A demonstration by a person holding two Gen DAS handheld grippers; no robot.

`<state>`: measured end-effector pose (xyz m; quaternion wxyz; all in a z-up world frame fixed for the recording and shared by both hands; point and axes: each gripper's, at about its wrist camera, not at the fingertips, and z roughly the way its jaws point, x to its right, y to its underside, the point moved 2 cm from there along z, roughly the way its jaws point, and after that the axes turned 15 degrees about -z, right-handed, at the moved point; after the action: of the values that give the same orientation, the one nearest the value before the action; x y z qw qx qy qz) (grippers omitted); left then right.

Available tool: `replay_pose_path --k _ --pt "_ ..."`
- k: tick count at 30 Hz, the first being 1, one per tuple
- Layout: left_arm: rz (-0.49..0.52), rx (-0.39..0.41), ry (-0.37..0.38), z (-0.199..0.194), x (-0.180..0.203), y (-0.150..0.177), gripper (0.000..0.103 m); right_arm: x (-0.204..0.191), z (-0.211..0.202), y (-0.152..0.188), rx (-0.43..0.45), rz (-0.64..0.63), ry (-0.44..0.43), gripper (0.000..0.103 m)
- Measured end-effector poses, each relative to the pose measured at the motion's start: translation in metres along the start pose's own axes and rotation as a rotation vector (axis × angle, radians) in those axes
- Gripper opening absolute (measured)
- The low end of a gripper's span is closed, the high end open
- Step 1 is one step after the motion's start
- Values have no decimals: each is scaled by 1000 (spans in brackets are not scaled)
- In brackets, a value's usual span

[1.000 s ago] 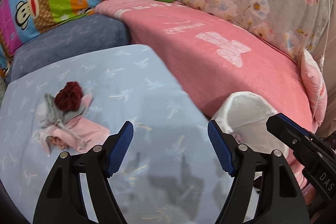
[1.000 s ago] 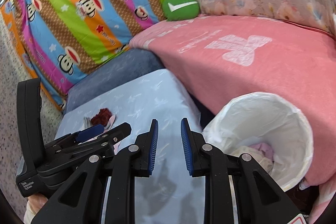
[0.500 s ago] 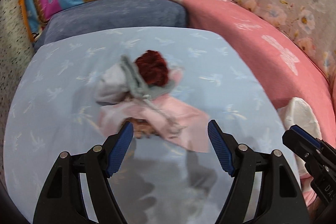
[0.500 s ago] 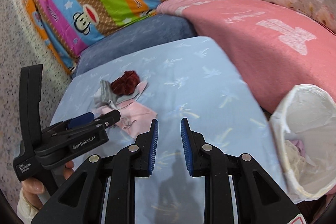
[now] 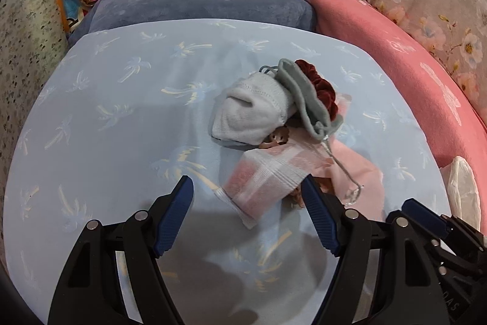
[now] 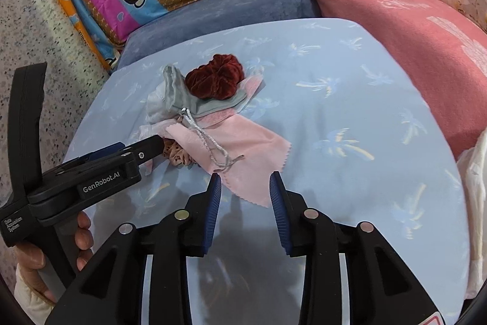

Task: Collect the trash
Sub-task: 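Grasp the pink-white tissue packet with the left gripper while the right gripper grasps the pink cloth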

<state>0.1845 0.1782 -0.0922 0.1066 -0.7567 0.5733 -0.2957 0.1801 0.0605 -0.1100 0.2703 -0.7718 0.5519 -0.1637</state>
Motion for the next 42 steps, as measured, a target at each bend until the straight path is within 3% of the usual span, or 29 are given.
replay_pose_path --k 3,6,9,11,14,18,22,29,42 --pt "7 -4 11 3 -1 -1 69 -8 12 -2 -18 -11 -14 34" --pt "12 -12 25 6 -3 -3 62 -16 18 -5 -19 -18 -29 34" --pt "10 -26 52 7 -3 -3 52 -22 21 -9 -17 -28 -39 34" --pt "10 -37 76 8 -2 -3 40 -25 24 -12 -21 -31 -51 33" --pt "14 -42 96 7 0 -3 27 -30 29 -16 -26 -40 -60 27" --pt "8 -44 120 4 1 -4 19 -32 33 -22 -21 -43 -63 21" --pt "0 -37 131 0 0 -7 17 -35 38 -28 -17 -49 -58 20" --pt "8 -25 133 -4 4 -6 16 -31 43 -29 -25 -34 -63 2" --pt "16 -2 156 -31 24 12 15 -16 -14 -14 44 17 -58 2"
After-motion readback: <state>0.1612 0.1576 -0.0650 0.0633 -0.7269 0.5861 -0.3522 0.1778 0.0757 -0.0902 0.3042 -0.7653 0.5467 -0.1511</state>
